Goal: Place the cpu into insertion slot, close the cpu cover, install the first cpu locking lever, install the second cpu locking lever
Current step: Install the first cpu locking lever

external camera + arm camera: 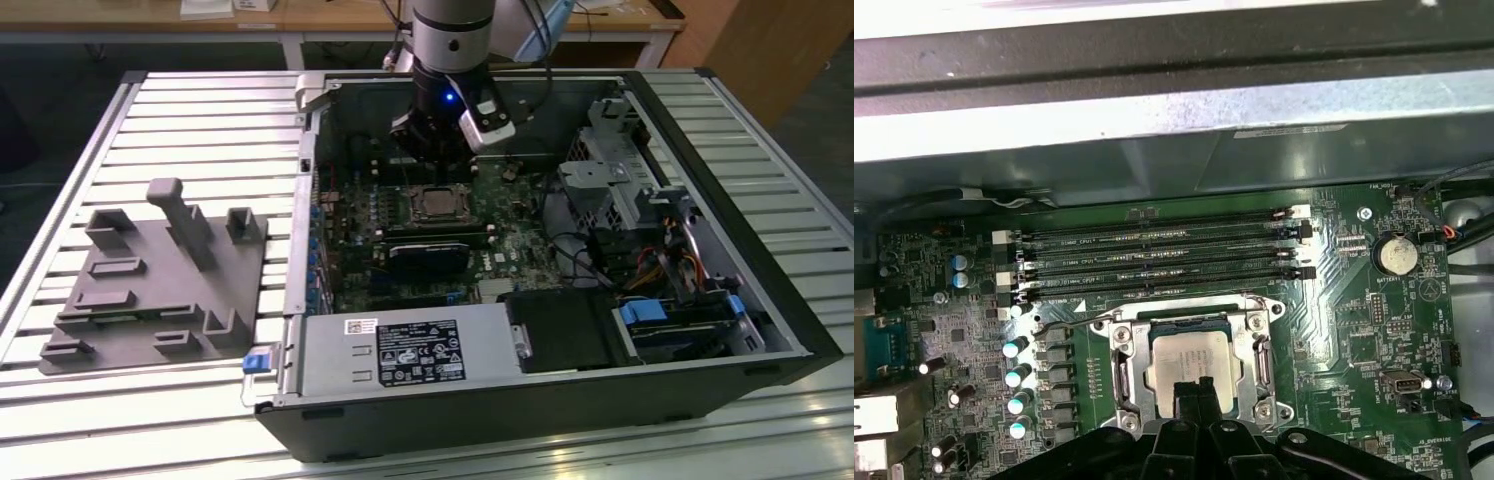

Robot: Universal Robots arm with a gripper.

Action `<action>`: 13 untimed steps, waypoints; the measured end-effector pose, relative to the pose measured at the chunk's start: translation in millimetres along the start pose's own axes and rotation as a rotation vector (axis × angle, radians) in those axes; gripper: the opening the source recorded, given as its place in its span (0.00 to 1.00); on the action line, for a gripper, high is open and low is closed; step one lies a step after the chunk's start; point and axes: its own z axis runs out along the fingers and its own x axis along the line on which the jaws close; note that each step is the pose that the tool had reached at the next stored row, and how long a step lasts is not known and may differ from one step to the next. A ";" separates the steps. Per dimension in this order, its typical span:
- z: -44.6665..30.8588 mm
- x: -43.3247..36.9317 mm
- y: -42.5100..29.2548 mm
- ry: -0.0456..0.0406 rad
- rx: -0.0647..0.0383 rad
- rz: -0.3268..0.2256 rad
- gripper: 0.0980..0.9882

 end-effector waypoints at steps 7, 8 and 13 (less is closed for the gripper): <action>-0.3 9.6 -1.1 0.0000 0.000 0.000 0.01; -0.3 12.9 -1.4 0.0000 0.000 0.000 0.01; -0.6 28.1 -3.0 0.0000 0.000 0.000 0.01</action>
